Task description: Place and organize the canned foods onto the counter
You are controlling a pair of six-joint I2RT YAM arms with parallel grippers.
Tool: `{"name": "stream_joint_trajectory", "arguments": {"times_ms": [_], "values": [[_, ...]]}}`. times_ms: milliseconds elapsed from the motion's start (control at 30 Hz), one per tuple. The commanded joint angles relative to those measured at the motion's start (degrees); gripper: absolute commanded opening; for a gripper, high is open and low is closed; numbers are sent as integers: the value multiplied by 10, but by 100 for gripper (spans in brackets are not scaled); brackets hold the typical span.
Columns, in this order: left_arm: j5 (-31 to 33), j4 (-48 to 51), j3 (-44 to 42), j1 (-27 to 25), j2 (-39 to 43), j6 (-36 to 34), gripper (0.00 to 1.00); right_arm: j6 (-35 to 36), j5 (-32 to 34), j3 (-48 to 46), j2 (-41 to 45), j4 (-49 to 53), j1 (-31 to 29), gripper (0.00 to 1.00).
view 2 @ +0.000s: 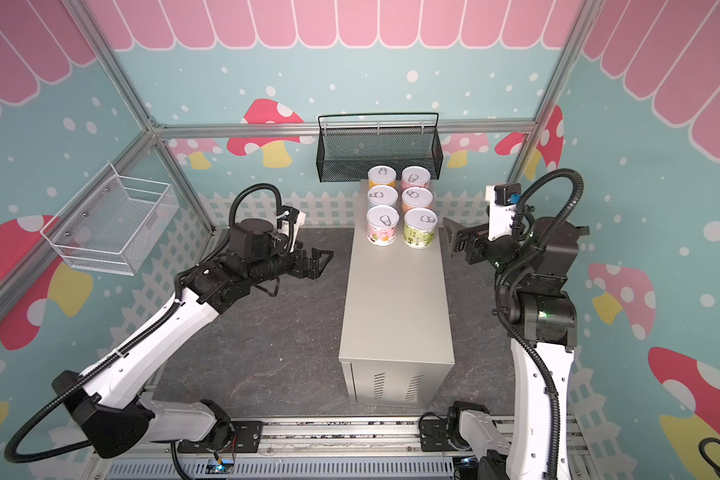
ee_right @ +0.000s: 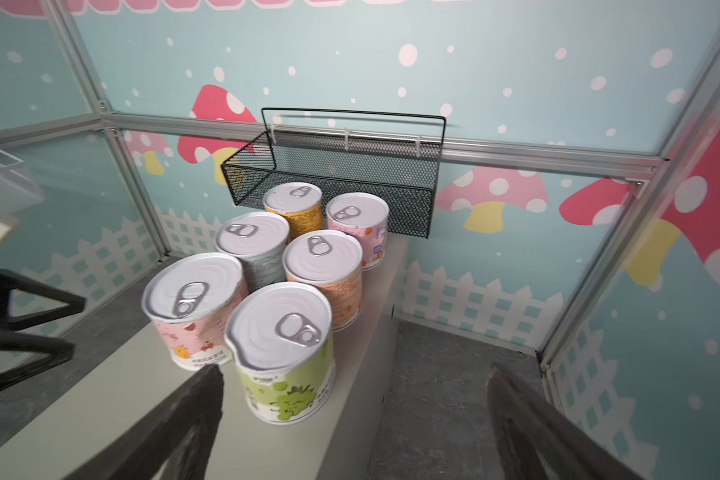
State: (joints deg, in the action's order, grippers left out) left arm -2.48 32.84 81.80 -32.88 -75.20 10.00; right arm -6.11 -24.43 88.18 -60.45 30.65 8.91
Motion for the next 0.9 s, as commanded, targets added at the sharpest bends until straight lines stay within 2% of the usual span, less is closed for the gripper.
{"name": "stream_joint_trajectory", "arguments": {"times_ms": [0, 67, 200, 300, 433, 667, 767, 867], "values": [[41, 35, -35, 29, 49, -32, 99, -26, 92, 15, -27, 25, 2, 99], [41, 35, -59, 55, 75, -33, 99, -34, 93, 16, -39, 17, 8, 99], [27, 29, -109, 119, 122, -23, 99, -29, 37, -12, -47, -21, 9, 99], [9, 28, -136, 147, 144, -23, 99, -18, 14, -41, -42, -45, 9, 99], [-23, 33, -150, 163, 160, -22, 99, -4, -12, -46, -63, -32, 9, 99], [-81, 36, -149, 164, 172, -27, 99, -1, -32, -86, -67, -48, 9, 99], [-131, 42, -144, 163, 165, -38, 99, -5, -44, -106, -69, -59, 8, 99], [-245, 52, -131, 163, 151, -53, 99, -7, -53, -124, -67, -71, 7, 99]]}}
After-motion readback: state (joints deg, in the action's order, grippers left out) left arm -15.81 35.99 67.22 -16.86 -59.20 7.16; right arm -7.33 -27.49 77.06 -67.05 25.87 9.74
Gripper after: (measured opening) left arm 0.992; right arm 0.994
